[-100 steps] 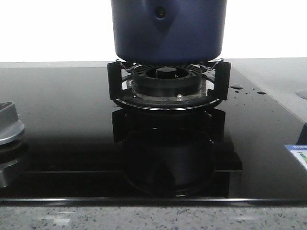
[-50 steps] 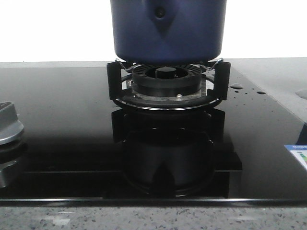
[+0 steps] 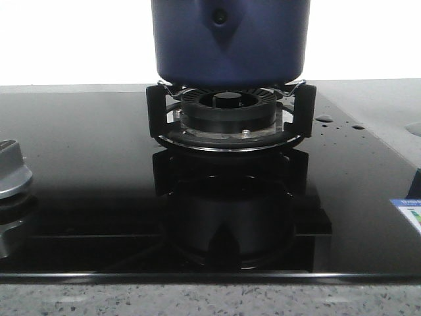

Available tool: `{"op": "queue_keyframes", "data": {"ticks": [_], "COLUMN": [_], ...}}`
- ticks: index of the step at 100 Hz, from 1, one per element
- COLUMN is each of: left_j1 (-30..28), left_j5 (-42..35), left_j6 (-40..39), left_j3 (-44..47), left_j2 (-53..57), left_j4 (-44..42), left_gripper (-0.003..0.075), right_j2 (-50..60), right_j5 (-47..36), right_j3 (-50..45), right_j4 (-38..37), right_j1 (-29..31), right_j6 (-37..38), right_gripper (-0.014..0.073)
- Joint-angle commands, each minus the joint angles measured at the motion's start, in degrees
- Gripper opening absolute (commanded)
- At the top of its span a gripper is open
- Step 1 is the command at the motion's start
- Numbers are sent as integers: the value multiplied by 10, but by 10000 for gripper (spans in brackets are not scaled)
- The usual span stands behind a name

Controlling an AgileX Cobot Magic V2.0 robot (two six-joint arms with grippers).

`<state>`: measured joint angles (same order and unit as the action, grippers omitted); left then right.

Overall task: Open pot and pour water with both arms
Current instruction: 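Grasp the purple lid knob with the left gripper and lift the lid, then reach the right gripper to the light-blue ribbed cup and grasp it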

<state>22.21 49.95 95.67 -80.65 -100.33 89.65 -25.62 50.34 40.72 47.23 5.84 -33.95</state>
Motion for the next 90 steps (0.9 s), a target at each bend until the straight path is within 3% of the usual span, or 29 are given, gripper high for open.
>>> {"op": "queue_keyframes", "data": {"ticks": [1,21,54,73,90], "left_j1": [15,23,23,16,-6], "left_j5": [20,10,8,6,7], "left_j6": [8,17,17,17,17], "left_j3": [-21,-26,-26,-26,-26], "left_j2": [27,20,21,55,115], "left_j4": [52,69,82,82,82], "left_gripper": [552,528,295,291,291], "right_j2": [-12,-12,-12,-12,-12], "right_j5": [-31,-32,-32,-71,-196], "right_j3": [19,19,19,19,19], "right_j4": [27,27,27,27,4], "right_j1": [-2,-2,-2,-2,-2], "right_j6": [-9,-9,-9,-9,-9], "right_gripper": [528,528,445,438,438]}}
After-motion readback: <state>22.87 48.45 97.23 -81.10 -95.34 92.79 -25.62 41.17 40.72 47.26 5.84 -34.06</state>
